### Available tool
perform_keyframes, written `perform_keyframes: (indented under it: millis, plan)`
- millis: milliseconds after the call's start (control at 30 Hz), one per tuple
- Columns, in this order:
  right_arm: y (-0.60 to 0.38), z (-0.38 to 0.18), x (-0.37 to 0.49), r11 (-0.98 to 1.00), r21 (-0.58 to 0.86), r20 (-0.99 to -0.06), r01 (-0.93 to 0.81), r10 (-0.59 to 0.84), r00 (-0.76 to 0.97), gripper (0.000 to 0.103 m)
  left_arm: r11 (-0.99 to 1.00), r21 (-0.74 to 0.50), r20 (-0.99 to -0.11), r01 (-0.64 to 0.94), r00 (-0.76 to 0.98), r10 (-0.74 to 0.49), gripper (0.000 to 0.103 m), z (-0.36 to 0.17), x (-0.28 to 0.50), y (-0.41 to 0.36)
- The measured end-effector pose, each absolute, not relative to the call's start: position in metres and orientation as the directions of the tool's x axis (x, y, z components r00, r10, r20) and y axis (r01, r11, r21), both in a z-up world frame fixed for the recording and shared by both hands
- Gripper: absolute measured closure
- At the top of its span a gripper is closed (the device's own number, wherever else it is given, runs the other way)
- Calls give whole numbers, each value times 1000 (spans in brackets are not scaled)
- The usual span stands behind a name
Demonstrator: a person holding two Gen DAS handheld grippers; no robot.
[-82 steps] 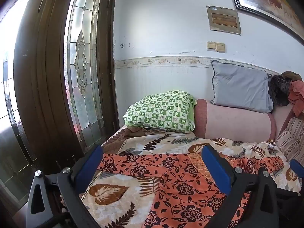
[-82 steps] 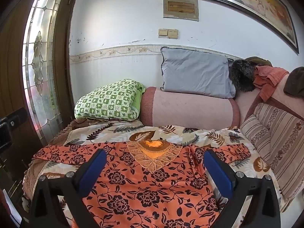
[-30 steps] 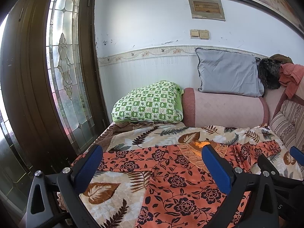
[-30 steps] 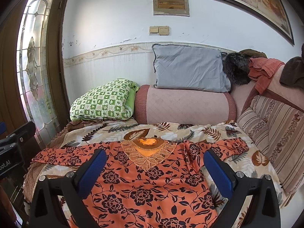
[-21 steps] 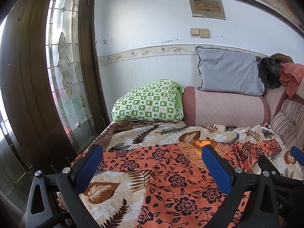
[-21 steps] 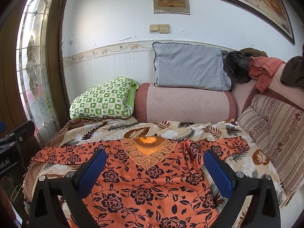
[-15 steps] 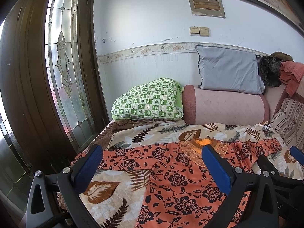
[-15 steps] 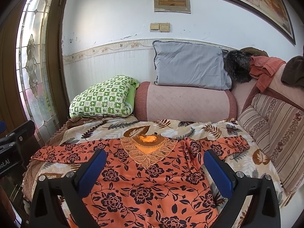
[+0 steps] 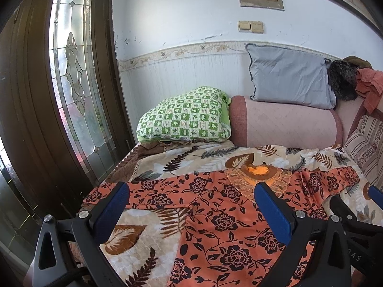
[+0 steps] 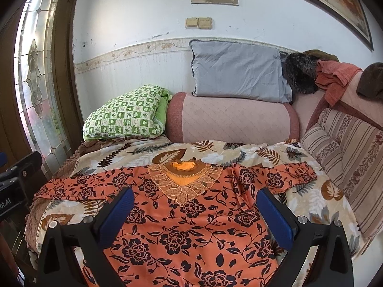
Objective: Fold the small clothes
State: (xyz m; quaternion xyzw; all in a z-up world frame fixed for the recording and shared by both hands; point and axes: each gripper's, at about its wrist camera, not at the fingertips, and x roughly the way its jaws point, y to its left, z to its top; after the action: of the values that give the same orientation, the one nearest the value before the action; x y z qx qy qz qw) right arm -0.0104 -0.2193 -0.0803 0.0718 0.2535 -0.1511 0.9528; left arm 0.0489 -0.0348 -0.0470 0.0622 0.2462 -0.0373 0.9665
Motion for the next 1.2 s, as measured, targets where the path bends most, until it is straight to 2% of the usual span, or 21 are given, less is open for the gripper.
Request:
perform_keyframes:
  millis: [100, 167, 300, 433, 567, 600, 733, 800, 967, 1033, 1100, 1133, 1200]
  plan:
    - [-248, -102, 1, 940, 106, -548, 324, -216, 808, 0, 987, 90, -559, 131, 827, -59, 0, -75, 81, -44]
    - [-260, -110, 3, 935, 123, -559, 332, -211, 802, 0, 985, 21, -655, 173, 747, -118, 0, -106, 114, -50]
    - [-334, -151, 7, 884, 213, -621, 416, -206, 756, 0, 982, -66, -806, 176, 570, -157, 0, -181, 174, -72]
    - [-440, -201, 10, 787, 329, -679, 522, -187, 710, 0, 985, -70, -833, 157, 534, -144, 0, -236, 209, -105]
    - [-549, -251, 12, 618, 527, -690, 583, -89, 718, 1, 983, -72, -799, 168, 580, -158, 0, -258, 227, -129]
    - [-593, -271, 9, 489, 655, -639, 576, -48, 767, 5, 982, -66, -796, 175, 585, -158, 0, -265, 232, -135]
    - [-644, -297, 24, 350, 740, -604, 574, -31, 797, 28, 972, -40, -809, 230, 564, -167, 0, -289, 247, -150]
    - [-666, -314, 43, 287, 759, -603, 585, -30, 797, 34, 968, -11, -803, 249, 575, -157, 0, -294, 250, -154]
    - [-705, -351, 77, 150, 779, -604, 609, -84, 793, 41, 966, 67, -763, 249, 637, -112, 0, -293, 261, -152]
    - [-715, -361, 89, 122, 788, -597, 603, -87, 798, 61, 970, 61, -765, 234, 635, -105, 0, -294, 266, -147]
    - [-723, -363, 103, 151, 753, -628, 640, -123, 768, 69, 975, 44, -772, 217, 627, -105, 0, -297, 273, -142]
    - [-723, -363, 103, 151, 753, -628, 640, -123, 768, 81, 977, 34, -777, 210, 621, -106, 0, -298, 276, -140]
    - [-730, -361, 108, 157, 723, -657, 672, -142, 740, 91, 980, 23, -783, 199, 612, -106, 0, -298, 280, -136]
